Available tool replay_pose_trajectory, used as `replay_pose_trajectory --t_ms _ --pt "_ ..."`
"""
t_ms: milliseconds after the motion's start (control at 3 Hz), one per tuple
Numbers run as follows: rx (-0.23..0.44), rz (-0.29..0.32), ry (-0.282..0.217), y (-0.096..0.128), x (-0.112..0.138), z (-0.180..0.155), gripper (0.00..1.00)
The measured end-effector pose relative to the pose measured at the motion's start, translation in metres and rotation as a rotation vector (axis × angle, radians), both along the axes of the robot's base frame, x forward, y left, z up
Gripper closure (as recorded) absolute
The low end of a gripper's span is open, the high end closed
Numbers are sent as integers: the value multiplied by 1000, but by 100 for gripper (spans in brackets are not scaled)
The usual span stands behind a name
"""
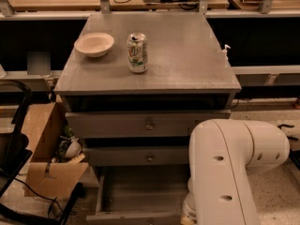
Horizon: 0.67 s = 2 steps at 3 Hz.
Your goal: Open bottom drawer
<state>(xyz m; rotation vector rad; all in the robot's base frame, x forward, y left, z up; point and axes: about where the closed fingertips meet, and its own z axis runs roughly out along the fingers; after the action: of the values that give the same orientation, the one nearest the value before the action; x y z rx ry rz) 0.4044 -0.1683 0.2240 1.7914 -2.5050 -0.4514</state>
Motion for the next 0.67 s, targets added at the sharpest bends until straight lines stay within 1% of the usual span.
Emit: replay_pose_trajectory --t_ms 333,667 --pt "-12 78 -95 -9 44 7 100" --pt "24 145 -154 -15 73 -2 100"
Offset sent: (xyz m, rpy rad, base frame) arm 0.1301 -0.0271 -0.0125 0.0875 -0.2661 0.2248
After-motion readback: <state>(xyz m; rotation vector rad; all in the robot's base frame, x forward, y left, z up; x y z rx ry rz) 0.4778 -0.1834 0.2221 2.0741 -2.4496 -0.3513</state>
